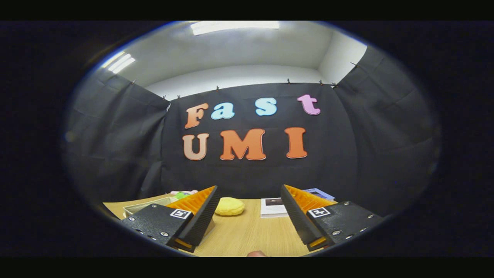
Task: Open the storage box then place both shoes into the box .Put the left shoe in first, then the right shoe, with the right side of both shoes facing outward in a uniform manner.
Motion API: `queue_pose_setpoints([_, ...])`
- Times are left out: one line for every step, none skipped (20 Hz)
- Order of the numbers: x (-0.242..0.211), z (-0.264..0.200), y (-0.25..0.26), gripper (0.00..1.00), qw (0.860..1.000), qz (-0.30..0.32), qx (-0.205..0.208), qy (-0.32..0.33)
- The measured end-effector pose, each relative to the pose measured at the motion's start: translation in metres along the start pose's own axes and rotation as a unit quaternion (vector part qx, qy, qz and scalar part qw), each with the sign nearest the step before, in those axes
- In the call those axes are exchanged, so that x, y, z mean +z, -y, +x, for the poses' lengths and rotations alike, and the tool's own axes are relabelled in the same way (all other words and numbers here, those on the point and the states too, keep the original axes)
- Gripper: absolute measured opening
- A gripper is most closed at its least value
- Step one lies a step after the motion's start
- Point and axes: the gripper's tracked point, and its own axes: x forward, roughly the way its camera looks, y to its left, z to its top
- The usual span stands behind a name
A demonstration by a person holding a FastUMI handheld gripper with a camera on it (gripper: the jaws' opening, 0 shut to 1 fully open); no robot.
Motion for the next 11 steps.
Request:
queue_pose_setpoints([0.004, -0.003, 0.005, 0.94, 1.000, 0.000, -0.006, 0.009])
queue_pose_setpoints([0.008, -0.008, 0.007, 0.94, 1.000, -0.001, -0.010, 0.018])
queue_pose_setpoints([0.012, -0.011, 0.009, 0.94, 1.000, -0.003, -0.013, 0.028])
queue_pose_setpoints([0.014, -0.013, 0.012, 0.94, 0.999, -0.005, -0.015, 0.037])
queue_pose_setpoints([0.016, -0.016, 0.013, 0.94, 0.999, -0.009, -0.019, 0.043])
queue_pose_setpoints([0.016, -0.017, 0.015, 0.94, 0.998, -0.014, -0.023, 0.048])
queue_pose_setpoints([0.017, -0.017, 0.015, 0.94, 0.998, -0.020, -0.027, 0.049])
queue_pose_setpoints([0.019, -0.020, 0.017, 0.94, 0.998, -0.025, -0.030, 0.049])
queue_pose_setpoints([0.021, -0.020, 0.017, 0.94, 0.998, -0.027, -0.033, 0.050])
queue_pose_setpoints([0.023, -0.020, 0.017, 0.94, 0.998, -0.027, -0.033, 0.051])
queue_pose_setpoints([0.026, -0.020, 0.015, 0.94, 0.998, -0.027, -0.032, 0.051])
